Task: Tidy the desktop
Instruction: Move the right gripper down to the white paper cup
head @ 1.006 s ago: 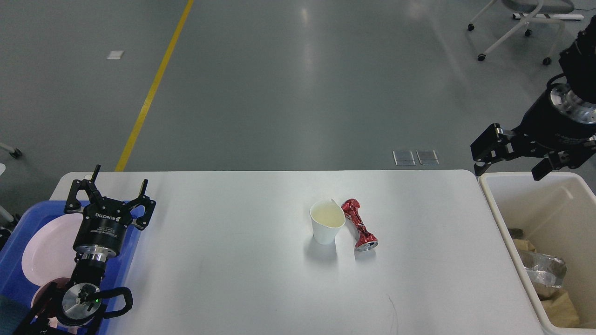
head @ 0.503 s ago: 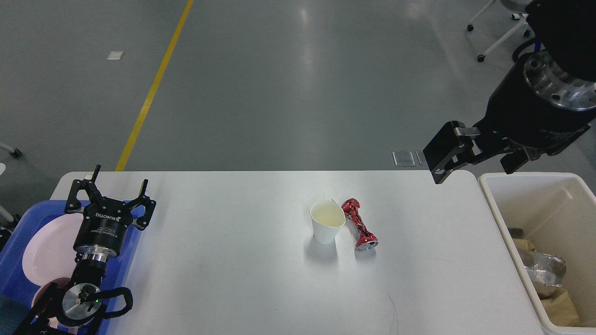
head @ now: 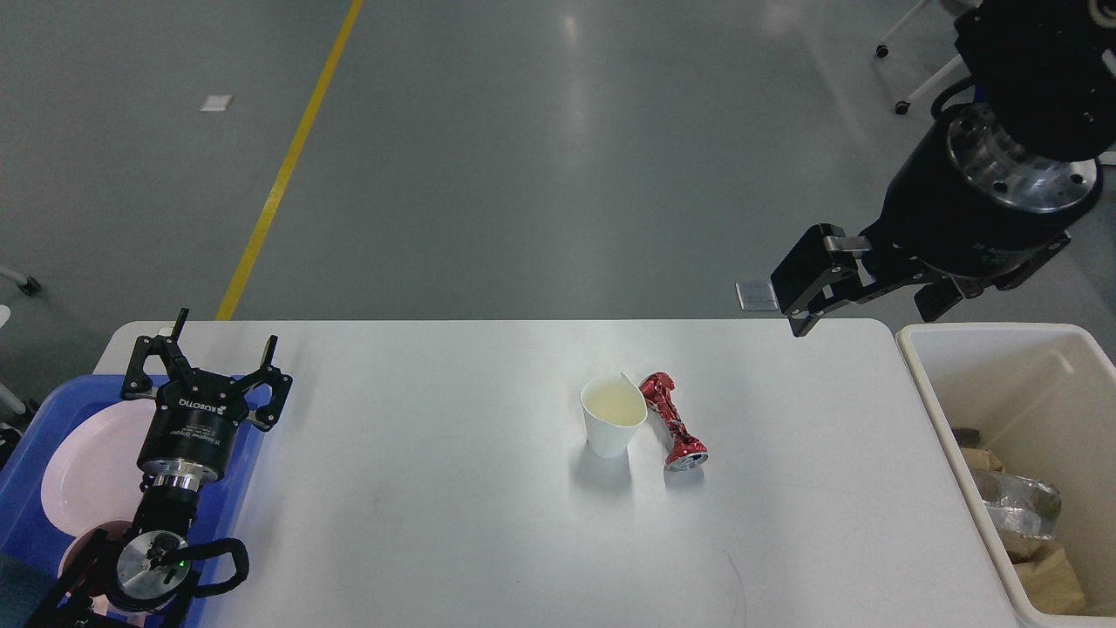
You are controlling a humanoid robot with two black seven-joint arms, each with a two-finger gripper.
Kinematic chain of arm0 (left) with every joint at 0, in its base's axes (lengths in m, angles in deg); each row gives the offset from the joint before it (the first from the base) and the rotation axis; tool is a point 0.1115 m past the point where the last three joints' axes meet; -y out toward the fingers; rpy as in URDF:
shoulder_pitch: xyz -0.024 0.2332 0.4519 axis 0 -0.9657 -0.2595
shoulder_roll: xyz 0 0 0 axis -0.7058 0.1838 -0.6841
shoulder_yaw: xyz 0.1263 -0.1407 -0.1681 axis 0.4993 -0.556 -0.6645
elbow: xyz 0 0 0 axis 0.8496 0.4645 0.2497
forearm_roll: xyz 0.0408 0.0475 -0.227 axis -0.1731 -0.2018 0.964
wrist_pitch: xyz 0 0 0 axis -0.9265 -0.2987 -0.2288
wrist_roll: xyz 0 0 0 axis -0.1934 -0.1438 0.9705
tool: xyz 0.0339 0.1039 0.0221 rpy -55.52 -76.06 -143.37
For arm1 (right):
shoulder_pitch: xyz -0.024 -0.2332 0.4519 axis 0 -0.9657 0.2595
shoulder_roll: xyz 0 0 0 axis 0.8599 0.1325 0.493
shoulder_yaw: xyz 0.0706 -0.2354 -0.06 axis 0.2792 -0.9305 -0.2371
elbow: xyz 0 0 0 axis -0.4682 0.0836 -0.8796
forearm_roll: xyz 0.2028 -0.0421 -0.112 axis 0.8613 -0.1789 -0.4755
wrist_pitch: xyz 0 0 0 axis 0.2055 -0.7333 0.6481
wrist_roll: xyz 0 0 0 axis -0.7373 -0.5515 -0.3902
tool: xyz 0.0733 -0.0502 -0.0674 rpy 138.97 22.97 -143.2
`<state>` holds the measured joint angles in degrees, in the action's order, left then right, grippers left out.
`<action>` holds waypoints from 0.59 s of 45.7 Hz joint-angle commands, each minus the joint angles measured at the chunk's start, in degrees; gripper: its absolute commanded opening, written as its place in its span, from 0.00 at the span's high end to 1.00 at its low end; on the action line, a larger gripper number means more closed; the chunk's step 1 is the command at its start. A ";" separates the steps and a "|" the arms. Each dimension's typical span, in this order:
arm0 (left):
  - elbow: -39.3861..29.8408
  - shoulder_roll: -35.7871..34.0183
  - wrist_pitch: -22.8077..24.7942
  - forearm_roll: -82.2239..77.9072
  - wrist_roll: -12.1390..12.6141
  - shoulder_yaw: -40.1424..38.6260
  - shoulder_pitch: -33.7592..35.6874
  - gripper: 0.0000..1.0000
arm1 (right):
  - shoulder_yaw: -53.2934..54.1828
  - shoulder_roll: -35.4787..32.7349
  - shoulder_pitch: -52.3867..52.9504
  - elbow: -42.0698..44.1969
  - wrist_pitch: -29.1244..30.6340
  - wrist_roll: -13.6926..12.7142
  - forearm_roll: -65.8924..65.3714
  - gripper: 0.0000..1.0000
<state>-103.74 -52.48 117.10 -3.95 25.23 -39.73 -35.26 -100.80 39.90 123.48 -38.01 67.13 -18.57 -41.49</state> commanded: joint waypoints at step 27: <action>0.00 0.00 0.03 0.00 -0.01 -0.01 0.00 0.04 | 19.39 19.91 -54.22 38.31 -17.23 -0.08 -6.12 0.00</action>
<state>-103.74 -52.48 117.15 -3.94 25.23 -39.74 -35.26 -82.16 53.09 80.35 -10.91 51.20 -18.65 -45.81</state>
